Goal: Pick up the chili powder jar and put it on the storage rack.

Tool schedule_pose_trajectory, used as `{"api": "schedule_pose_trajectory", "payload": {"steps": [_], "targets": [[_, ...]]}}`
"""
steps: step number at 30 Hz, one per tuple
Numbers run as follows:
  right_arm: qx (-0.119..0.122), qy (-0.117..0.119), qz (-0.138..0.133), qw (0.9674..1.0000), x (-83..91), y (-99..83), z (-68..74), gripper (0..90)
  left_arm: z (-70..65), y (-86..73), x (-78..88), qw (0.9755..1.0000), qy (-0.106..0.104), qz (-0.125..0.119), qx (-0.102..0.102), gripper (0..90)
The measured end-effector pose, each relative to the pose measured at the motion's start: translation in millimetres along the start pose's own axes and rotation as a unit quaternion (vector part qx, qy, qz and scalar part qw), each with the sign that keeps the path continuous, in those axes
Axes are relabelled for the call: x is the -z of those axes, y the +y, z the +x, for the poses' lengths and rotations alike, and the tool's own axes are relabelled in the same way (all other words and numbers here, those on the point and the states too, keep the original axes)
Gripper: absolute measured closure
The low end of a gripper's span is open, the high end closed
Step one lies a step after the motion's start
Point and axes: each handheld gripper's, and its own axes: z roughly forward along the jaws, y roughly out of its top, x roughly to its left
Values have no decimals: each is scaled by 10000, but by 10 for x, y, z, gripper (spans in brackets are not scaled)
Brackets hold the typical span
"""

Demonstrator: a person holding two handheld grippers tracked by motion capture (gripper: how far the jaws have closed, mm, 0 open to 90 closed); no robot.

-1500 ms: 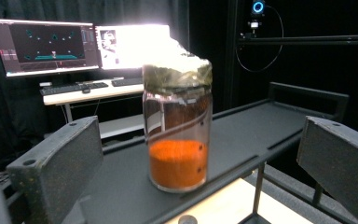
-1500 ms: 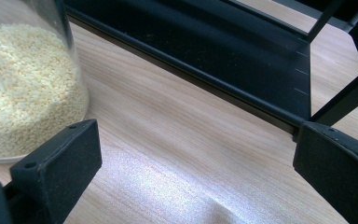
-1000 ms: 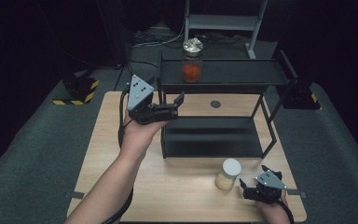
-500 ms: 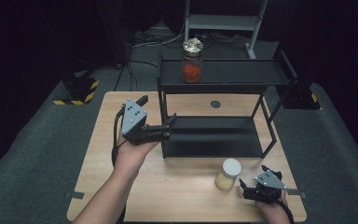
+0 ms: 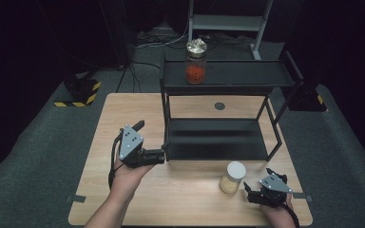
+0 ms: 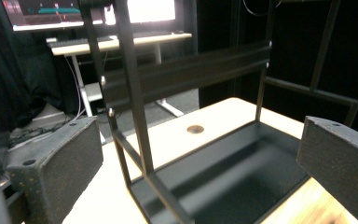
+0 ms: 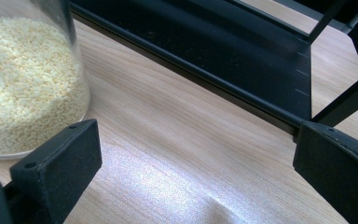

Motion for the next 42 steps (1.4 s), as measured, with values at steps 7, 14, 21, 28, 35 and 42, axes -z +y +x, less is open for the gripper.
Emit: {"api": "schedule_pose_trajectory", "payload": {"steps": [7,14,21,28,35,42], "targets": [[32,-15,10,10000,-1,3,8,3,12,-281,45,9998,6,215,48,4],[62,-24,12,10000,-2,5,17,3,29,-566,100,9989,103,439,84,4],[85,-33,23,10000,-3,9,24,3,44,-865,117,9965,136,812,134,4],[87,-52,19,9999,-2,7,32,3,71,-1099,110,9920,97,1238,231,4],[74,-85,13,9999,-1,5,41,3,61,-1149,69,9850,85,1725,40,4],[75,-77,-21,9999,7,-5,51,3,-38,-1085,30,9795,129,1987,-310,16]]}}
